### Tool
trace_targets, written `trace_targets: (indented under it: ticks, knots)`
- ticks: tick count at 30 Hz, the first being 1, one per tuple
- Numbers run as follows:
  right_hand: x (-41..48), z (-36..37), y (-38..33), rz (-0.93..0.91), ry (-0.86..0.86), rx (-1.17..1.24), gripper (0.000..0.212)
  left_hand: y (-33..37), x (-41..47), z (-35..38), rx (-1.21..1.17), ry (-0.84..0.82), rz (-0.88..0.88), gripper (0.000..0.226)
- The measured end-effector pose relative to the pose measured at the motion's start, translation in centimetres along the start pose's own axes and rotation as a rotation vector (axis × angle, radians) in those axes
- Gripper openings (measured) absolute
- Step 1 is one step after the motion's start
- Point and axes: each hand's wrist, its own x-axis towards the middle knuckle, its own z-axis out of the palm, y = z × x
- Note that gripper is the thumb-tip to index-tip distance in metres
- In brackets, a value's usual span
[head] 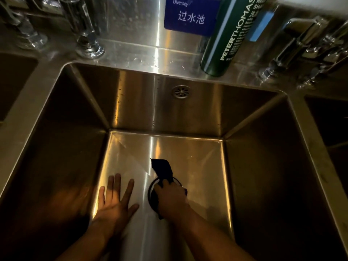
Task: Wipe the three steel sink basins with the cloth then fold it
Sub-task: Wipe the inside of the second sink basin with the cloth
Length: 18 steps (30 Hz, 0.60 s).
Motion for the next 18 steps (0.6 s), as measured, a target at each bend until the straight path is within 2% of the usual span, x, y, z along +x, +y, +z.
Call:
trace_targets:
  ticks: [2,4,5,6,7,8,9,10,11,12,13,16,18]
  knots:
    - [0.3,-0.5,0.4,0.095,-0.013,0.220,0.042,0.2,-0.4,-0.8,0.047,-0.004,-0.007,0.095]
    - [0.4,-1.6,1.0,0.224,-0.051,0.593,0.038,1.3,-0.9,-2.3,0.040,0.035,-0.012,0.088]
    - [0.3,-2.2,1.1,0.267,-0.047,0.805,0.033,2.3,-1.1,-3.2,-0.046,0.097,-0.030,0.082]
    - [0.2,-2.7,0.9,0.290,-0.010,0.974,0.024,3.7,-1.1,-4.2,-0.214,0.213,-0.063,0.073]
    - [0.0,-3.1,0.7,0.297,0.037,1.101,0.020,5.3,-0.8,-5.4,-0.496,0.296,-0.128,0.062]
    - [-0.1,-3.3,0.4,0.285,0.061,1.238,0.023,7.0,-0.4,-7.4,-0.885,0.247,-0.213,0.051]
    - [-0.2,-3.4,0.1,0.244,0.062,1.413,0.030,8.4,0.2,-9.2,-1.303,0.075,-0.281,0.042]
    - [-0.3,-3.4,-0.4,0.184,0.049,1.568,0.035,9.0,0.8,-10.5,-1.611,-0.133,-0.340,0.038]
    - [-0.5,-3.5,-0.7,0.120,0.065,1.641,0.035,9.2,1.2,-11.5,-1.745,-0.283,-0.348,0.035]
    - [-0.6,-3.6,-0.8,0.073,0.130,1.599,0.034,8.9,1.8,-12.1,-1.692,-0.363,-0.305,0.032]
    - [-0.8,-3.7,-0.6,0.059,0.235,1.462,0.034,8.5,2.4,-12.4,-1.561,-0.340,-0.270,0.031]
    - [-1.2,-2.8,2.2,0.115,0.564,0.874,0.046,6.4,4.6,-12.3,-1.075,-0.010,-0.150,0.050]
    - [-2.1,-1.3,5.1,0.188,0.635,0.488,0.054,4.8,5.5,-11.9,-0.731,0.150,-0.058,0.064]
